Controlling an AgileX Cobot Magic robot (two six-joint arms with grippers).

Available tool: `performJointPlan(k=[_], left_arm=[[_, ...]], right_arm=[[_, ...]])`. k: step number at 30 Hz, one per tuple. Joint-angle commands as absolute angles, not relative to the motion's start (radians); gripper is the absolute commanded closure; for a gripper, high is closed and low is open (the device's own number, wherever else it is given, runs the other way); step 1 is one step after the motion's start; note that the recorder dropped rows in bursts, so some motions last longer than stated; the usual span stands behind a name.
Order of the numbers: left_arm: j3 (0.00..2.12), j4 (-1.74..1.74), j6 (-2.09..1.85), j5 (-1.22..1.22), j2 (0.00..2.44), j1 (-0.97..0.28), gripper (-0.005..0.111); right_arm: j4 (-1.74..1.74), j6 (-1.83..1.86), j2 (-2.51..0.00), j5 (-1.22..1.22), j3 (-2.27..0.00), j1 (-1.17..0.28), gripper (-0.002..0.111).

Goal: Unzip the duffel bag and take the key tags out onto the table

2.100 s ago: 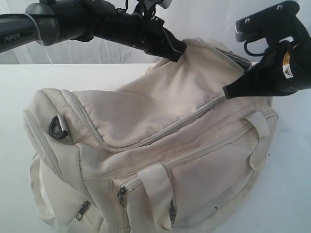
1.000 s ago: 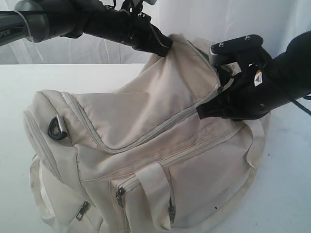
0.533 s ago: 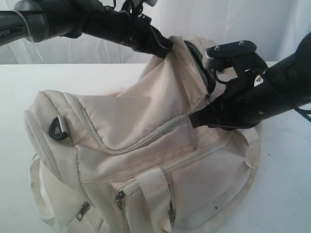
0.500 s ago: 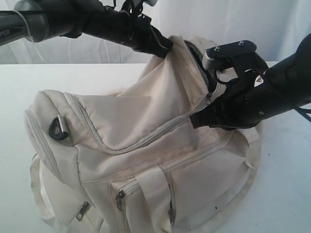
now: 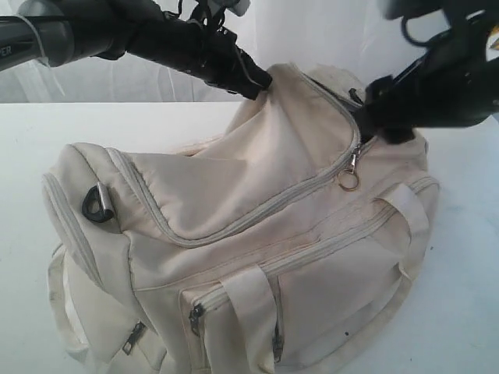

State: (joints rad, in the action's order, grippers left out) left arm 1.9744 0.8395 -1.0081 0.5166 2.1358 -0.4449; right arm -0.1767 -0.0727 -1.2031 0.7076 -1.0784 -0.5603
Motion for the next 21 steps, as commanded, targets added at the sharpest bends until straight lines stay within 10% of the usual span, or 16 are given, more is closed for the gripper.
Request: performJointPlan(k=[1, 10, 15, 21], left_arm=[[1.979, 0.774, -0.916, 0.574, 2.102, -0.441, 0.029], [1.979, 0.730, -0.863, 1.031, 1.945, -0.441, 0.063], [1.979, 0.787, -0.807, 1.171, 1.935, -0.460, 0.106], [1.979, 0.538, -0.674, 1.090, 1.898, -0.585, 0.107]], right_arm=[[-0.318, -0.138, -1.212, 0.747, -1.105, -0.503, 0.038], [-0.326, -0.138, -1.234, 0.767, -1.107, -0.476, 0.038], [-0.326, -0.140, -1.234, 0.761, -1.109, -0.476, 0.041], [-0.310, -0.181, -1.266, 0.788, -1.169, -0.400, 0.048]])
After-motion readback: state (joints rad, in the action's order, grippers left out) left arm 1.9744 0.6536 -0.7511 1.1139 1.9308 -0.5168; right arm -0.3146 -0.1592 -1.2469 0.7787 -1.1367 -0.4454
